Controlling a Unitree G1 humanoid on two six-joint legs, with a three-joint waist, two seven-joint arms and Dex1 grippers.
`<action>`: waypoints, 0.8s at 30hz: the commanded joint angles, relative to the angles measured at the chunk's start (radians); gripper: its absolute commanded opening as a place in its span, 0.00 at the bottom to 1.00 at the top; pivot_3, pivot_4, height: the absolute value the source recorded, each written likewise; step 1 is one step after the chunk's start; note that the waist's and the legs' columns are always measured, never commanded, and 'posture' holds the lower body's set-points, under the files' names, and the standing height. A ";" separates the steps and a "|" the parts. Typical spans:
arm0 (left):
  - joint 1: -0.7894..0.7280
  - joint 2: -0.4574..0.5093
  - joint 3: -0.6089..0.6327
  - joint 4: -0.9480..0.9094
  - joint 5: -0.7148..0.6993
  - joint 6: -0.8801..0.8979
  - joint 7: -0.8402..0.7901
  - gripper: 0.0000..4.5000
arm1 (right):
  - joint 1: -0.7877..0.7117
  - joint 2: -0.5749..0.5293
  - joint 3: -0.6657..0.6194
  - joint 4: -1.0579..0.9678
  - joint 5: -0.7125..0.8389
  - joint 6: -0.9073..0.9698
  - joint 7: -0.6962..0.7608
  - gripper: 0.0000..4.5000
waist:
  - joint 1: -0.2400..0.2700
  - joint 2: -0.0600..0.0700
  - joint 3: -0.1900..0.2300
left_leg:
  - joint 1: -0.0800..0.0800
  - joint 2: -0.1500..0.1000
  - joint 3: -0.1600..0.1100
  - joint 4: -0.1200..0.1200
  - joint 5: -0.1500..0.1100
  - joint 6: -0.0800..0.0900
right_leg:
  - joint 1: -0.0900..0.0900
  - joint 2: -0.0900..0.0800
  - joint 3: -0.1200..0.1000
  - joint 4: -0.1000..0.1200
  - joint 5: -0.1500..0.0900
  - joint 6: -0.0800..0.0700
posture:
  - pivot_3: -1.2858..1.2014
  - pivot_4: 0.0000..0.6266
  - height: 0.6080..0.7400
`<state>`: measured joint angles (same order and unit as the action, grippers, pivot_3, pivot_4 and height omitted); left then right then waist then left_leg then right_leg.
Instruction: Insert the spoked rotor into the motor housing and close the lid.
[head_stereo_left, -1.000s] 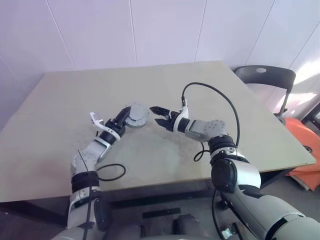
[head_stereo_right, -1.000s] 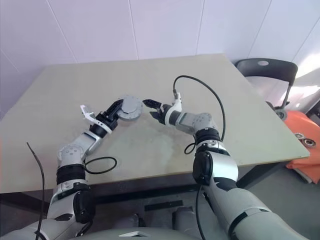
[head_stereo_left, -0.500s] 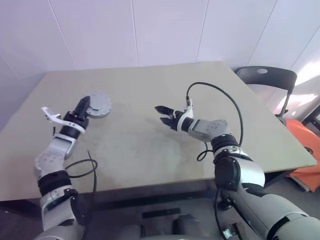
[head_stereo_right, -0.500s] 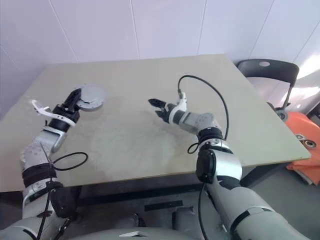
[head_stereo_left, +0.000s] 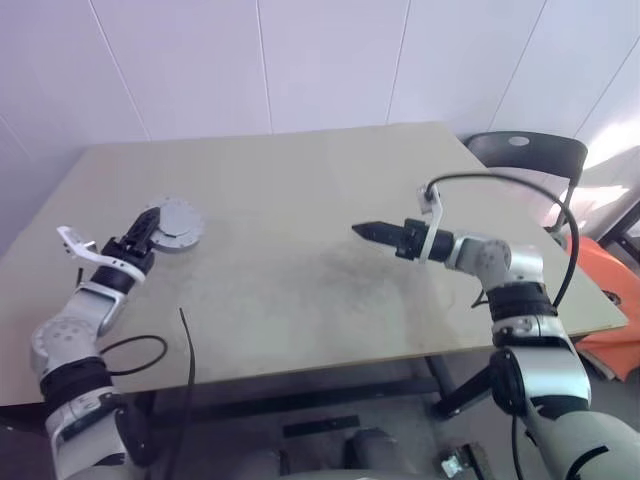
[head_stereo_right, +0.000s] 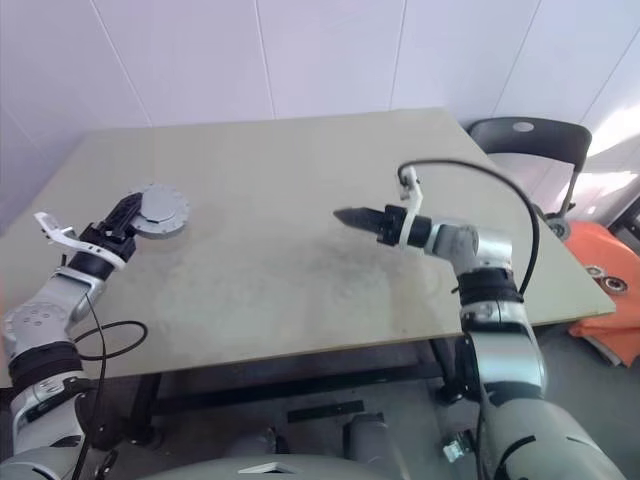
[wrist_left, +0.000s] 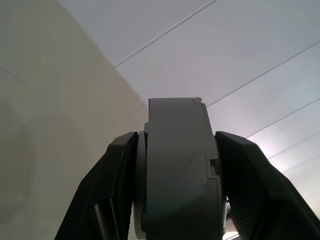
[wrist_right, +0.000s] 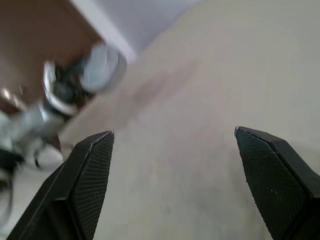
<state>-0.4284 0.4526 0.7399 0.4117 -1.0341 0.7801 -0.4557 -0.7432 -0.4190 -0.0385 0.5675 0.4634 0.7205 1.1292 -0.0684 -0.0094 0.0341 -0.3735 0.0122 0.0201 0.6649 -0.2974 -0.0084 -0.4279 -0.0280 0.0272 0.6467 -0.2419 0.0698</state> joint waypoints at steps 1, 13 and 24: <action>0.004 0.055 0.015 -0.031 -0.020 0.007 -0.047 0.56 | 0.003 -0.051 0.080 -0.035 -0.101 -0.242 0.115 0.90 | 0.000 0.000 0.000 | 0.000 0.000 0.000 0.000 0.000 0.000 | 0.000 0.000 0.000 0.000 0.000 0.000 | 0.52 0.00 1.00; 0.044 0.212 0.026 0.127 0.065 -0.040 -0.124 0.56 | -0.130 -0.070 0.094 0.107 -0.165 -0.375 0.228 0.90 | 0.001 -0.003 0.000 | 0.001 0.000 0.000 0.000 0.000 -0.001 | 0.000 -0.002 0.000 0.000 0.000 -0.001 | 0.52 0.00 1.00; -0.223 0.276 -0.085 0.591 0.322 -0.367 -0.187 0.56 | -0.139 -0.068 0.063 0.061 -0.144 -0.293 0.168 0.90 | 0.032 -0.005 0.000 | -0.001 -0.002 -0.001 0.000 0.001 -0.002 | -0.001 -0.009 -0.002 -0.001 0.001 -0.002 | 0.52 0.00 1.00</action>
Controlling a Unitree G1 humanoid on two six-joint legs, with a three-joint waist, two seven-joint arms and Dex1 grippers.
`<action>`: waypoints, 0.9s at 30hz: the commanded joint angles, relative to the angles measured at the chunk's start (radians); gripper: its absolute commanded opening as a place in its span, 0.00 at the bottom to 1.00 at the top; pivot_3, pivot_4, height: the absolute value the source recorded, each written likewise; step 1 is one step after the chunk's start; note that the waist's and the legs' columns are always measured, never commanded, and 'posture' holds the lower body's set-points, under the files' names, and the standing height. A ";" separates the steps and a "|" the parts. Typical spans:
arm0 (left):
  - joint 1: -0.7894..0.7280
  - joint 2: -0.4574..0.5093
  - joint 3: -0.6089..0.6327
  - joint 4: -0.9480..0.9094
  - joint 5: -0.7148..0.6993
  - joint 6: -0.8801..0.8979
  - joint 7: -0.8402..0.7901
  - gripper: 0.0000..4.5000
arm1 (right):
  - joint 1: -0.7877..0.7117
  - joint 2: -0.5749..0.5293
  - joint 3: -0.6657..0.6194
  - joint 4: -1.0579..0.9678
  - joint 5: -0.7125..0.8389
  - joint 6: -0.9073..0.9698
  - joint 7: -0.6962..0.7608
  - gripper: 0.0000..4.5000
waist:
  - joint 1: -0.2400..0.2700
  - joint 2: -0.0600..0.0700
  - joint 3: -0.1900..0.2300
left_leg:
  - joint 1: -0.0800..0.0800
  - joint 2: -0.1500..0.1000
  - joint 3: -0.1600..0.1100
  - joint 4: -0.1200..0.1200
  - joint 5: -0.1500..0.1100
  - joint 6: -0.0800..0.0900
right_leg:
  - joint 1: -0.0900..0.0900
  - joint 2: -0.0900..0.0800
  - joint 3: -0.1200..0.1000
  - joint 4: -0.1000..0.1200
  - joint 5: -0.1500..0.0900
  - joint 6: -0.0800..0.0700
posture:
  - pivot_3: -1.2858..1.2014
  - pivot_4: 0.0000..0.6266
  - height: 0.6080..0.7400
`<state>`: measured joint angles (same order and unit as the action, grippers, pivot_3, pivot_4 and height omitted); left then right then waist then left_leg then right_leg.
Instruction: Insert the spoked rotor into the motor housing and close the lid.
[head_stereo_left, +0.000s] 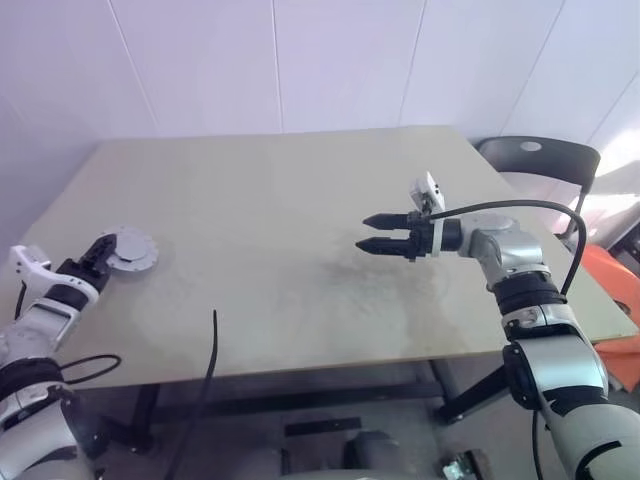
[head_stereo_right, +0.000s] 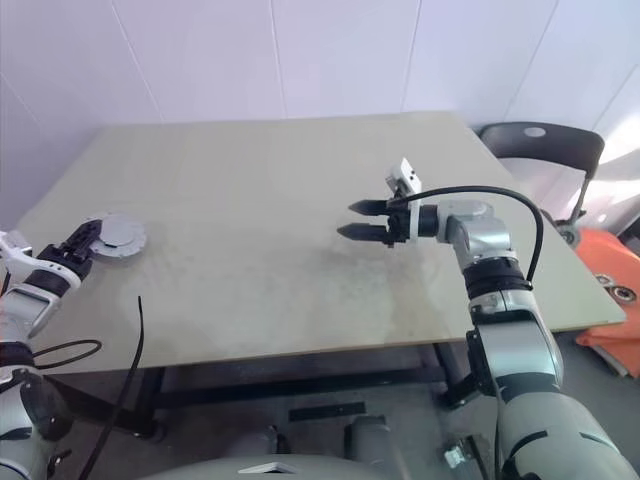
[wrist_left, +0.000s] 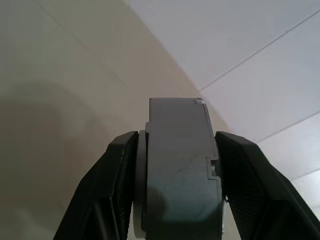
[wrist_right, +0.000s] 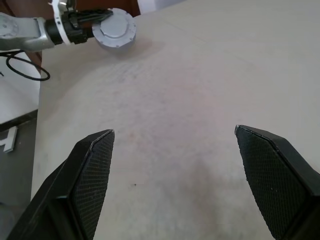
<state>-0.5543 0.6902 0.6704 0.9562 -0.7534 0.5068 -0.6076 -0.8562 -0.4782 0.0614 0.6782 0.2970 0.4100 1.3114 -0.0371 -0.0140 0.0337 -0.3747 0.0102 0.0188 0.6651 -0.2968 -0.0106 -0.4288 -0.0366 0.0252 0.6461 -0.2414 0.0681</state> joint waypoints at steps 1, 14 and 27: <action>-0.124 0.039 -0.025 0.078 0.059 -0.116 -0.038 0.56 | -0.020 -0.012 -0.039 -0.060 0.025 0.025 -0.018 0.90 | 0.001 0.000 0.000 | 0.000 -0.001 0.000 0.000 0.000 0.000 | -0.001 -0.001 -0.001 0.000 0.000 0.000 | 0.52 0.00 1.00; -0.279 0.000 -0.079 0.282 0.202 -0.250 -0.024 0.56 | 0.065 -0.019 -0.085 -0.163 0.061 0.093 -0.103 0.90 | -0.005 -0.001 -0.001 | -0.001 -0.005 0.002 -0.003 -0.001 0.001 | -0.003 -0.010 -0.007 0.001 0.000 0.000 | 0.52 0.00 1.00; -0.246 -0.040 -0.104 0.317 0.285 -0.313 0.054 0.78 | 0.041 -0.015 -0.101 -0.094 0.046 0.058 -0.149 0.91 | -0.004 -0.001 -0.001 | 0.000 -0.005 0.002 -0.002 -0.001 0.001 | -0.002 -0.010 -0.007 0.002 0.000 0.000 | 0.52 0.00 1.00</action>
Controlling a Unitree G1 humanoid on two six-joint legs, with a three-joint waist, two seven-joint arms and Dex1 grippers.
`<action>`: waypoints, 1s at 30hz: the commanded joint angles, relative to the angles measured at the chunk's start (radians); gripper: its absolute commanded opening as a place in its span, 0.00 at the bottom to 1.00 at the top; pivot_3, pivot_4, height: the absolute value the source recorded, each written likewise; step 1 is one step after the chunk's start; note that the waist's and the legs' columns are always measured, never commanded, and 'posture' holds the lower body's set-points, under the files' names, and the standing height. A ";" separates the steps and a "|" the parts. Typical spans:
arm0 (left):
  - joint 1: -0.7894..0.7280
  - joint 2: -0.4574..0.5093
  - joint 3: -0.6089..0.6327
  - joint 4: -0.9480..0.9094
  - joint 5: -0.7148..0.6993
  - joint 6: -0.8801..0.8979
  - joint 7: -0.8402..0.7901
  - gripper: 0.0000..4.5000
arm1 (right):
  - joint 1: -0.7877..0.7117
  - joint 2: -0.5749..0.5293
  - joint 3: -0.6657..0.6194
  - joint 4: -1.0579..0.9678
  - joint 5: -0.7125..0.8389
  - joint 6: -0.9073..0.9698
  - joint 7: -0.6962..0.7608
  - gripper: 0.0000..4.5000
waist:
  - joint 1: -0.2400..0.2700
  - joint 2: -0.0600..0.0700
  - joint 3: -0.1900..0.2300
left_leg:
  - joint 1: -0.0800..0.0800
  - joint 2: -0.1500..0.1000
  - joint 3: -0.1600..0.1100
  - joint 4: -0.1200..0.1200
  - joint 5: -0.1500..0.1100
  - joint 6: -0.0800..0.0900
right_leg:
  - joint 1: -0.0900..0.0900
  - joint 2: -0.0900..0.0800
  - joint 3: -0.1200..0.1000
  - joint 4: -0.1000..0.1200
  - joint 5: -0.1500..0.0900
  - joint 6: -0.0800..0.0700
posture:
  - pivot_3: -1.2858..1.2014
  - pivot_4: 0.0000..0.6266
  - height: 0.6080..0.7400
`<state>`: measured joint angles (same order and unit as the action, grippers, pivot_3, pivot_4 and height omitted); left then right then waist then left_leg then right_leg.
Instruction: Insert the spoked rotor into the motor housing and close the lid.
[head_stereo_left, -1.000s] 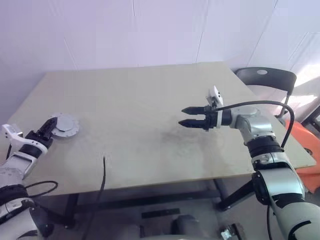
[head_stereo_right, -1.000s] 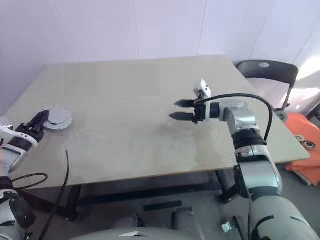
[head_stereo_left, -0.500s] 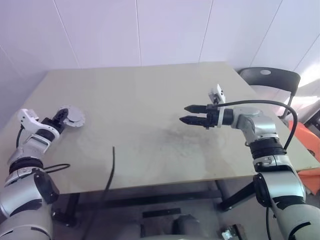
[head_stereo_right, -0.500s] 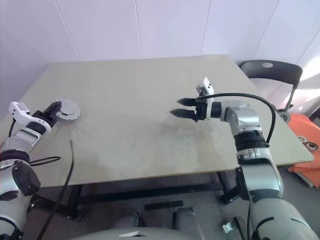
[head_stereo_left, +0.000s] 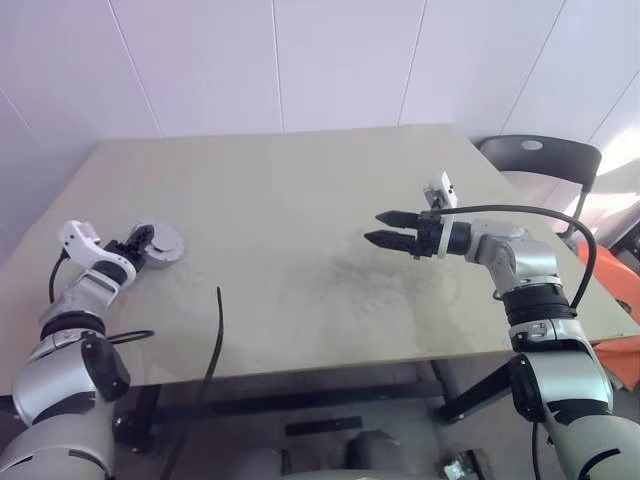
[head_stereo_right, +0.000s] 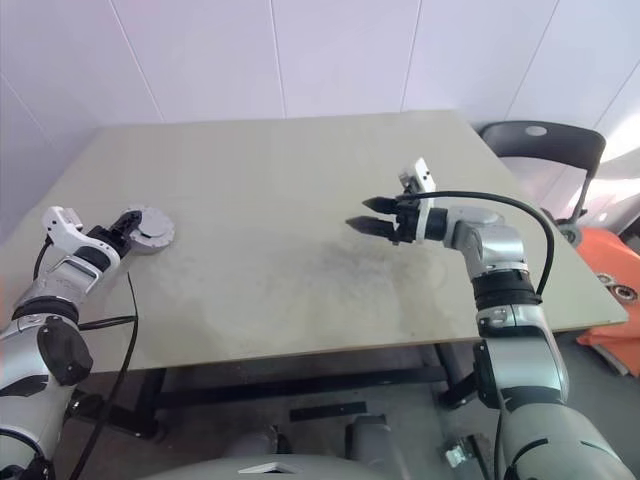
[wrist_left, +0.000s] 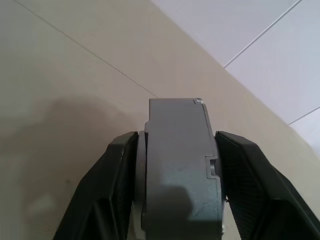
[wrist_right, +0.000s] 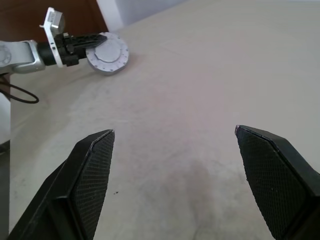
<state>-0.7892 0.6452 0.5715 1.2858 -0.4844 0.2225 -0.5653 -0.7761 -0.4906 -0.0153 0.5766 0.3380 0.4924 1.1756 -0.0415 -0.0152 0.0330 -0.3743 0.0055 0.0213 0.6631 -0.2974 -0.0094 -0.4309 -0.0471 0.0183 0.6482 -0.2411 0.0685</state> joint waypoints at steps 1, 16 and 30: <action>-0.009 0.006 -0.003 -0.012 0.018 -0.028 0.015 0.84 | -0.041 -0.001 -0.023 0.014 0.003 -0.028 -0.016 0.91 | 0.000 0.000 0.000 | 0.000 0.000 0.000 0.000 0.000 0.000 | 0.000 0.000 0.000 0.000 0.000 0.000 | 0.52 0.00 1.00; 0.077 0.182 0.002 -0.057 0.041 0.025 -0.113 0.99 | -0.077 0.021 -0.014 0.134 -0.022 -0.096 -0.028 0.91 | -0.006 0.000 0.000 | 0.000 0.000 0.000 0.000 0.000 0.000 | -0.001 0.000 0.000 0.000 0.000 0.000 | 0.52 0.00 1.00; 0.090 0.256 -0.194 -0.409 0.062 0.141 -0.541 0.99 | -0.095 0.017 0.026 0.153 -0.075 -0.205 0.062 0.91 | 0.000 0.000 0.000 | 0.000 0.000 0.000 0.001 0.000 0.000 | 0.001 -0.001 -0.001 0.001 0.000 0.000 | 0.52 0.00 1.00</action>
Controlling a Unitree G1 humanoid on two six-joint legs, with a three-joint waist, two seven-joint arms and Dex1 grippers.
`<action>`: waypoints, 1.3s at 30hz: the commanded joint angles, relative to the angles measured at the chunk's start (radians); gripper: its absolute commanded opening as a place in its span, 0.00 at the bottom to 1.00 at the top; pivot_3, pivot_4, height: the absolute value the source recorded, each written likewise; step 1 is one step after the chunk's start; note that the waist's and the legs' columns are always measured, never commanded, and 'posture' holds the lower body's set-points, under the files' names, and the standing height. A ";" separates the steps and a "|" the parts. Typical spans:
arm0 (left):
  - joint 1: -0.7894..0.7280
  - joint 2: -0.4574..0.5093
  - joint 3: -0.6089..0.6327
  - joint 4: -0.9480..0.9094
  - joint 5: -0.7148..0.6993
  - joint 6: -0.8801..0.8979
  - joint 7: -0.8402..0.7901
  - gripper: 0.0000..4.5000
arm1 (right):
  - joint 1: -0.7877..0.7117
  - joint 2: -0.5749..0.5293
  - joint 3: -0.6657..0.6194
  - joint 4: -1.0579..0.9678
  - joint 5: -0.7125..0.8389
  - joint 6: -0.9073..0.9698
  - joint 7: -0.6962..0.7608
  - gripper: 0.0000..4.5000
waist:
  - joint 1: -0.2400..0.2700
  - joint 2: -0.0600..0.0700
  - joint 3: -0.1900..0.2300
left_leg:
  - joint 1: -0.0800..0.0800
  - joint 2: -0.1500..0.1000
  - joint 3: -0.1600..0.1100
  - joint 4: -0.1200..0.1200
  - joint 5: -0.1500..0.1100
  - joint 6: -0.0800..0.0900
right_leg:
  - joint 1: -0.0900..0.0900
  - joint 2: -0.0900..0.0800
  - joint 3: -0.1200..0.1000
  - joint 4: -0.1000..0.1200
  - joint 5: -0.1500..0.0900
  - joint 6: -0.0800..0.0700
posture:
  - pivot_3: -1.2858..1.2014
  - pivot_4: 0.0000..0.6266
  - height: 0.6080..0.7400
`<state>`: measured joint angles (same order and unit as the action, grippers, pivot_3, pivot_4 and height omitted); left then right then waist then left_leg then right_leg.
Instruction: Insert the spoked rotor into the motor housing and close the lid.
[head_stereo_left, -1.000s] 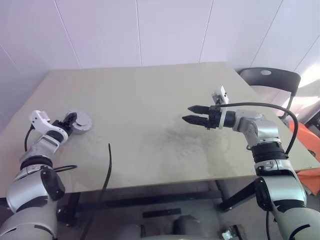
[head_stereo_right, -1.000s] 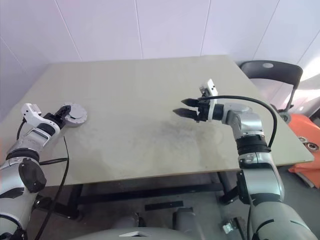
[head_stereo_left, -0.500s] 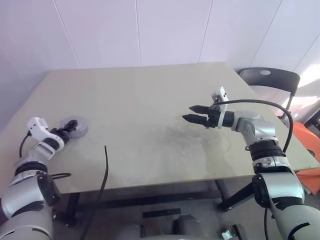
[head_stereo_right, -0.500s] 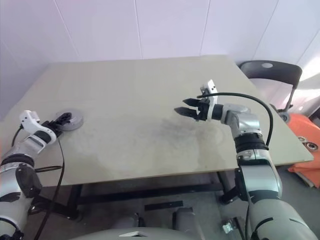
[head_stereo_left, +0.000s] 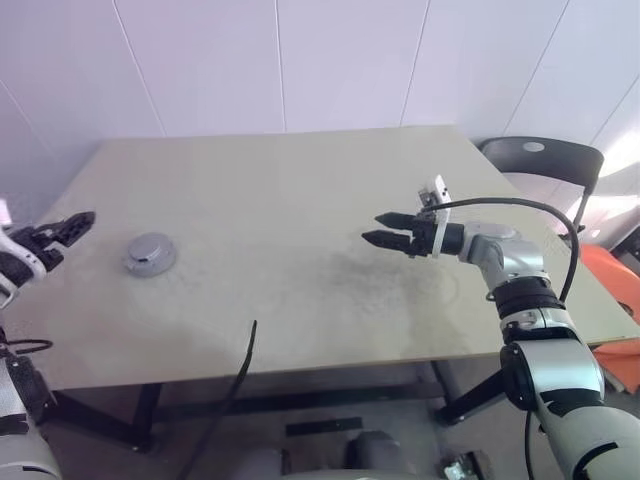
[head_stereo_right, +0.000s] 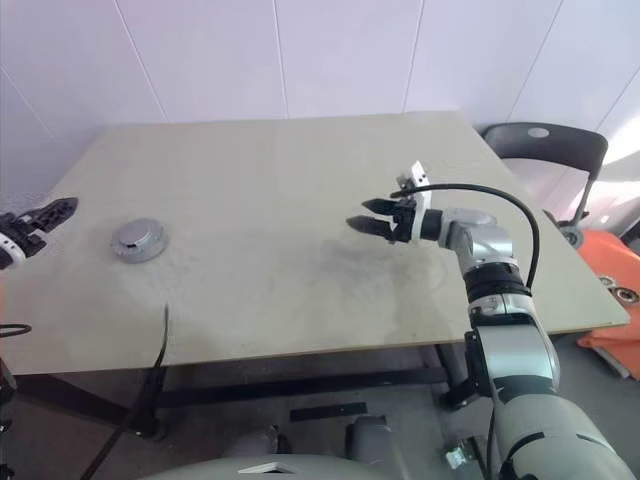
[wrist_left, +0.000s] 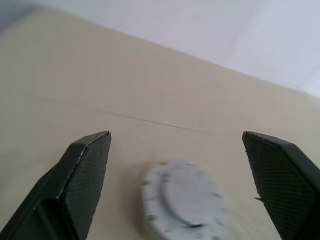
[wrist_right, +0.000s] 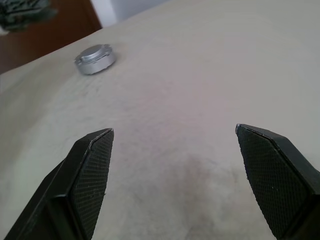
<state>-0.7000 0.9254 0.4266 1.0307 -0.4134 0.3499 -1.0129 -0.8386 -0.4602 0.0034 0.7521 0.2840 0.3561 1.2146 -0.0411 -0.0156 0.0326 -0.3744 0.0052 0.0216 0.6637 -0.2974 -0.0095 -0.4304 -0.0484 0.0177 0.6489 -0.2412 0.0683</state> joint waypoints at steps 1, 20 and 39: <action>0.011 -0.037 -0.062 -0.201 -0.015 0.018 -0.113 0.99 | -0.034 -0.013 0.010 -0.020 -0.027 -0.087 0.024 0.91 | -0.002 0.000 0.000 | 0.000 0.000 0.000 0.000 0.000 0.000 | 0.000 0.000 0.000 0.000 0.000 0.000 | 0.52 0.00 1.00; 0.018 -0.191 -0.461 -0.625 0.086 -0.052 -0.388 0.99 | -0.031 -0.093 0.107 -0.137 -0.109 -0.294 0.230 0.91 | -0.004 0.001 0.000 | 0.003 0.001 0.003 0.002 0.000 0.001 | 0.002 0.008 0.001 0.001 0.000 0.001 | 0.52 0.00 1.00; 0.051 -0.204 -0.455 -0.708 0.059 0.005 -0.396 0.99 | -0.058 -0.078 0.102 -0.113 -0.116 -0.282 0.214 0.91 | -0.003 0.001 0.000 | 0.003 0.002 0.003 0.003 0.001 0.001 | 0.003 0.010 0.002 0.002 0.000 0.001 | 0.52 0.00 1.00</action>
<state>-0.6215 0.7115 -0.0590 0.3323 -0.3401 0.3642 -1.4129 -0.8499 -0.5368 0.1131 0.6445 0.1679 0.0821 1.4359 -0.0442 -0.0147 0.0330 -0.3712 0.0068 0.0242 0.6669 -0.2968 -0.0083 -0.4272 -0.0386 0.0195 0.6505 -0.2414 0.0691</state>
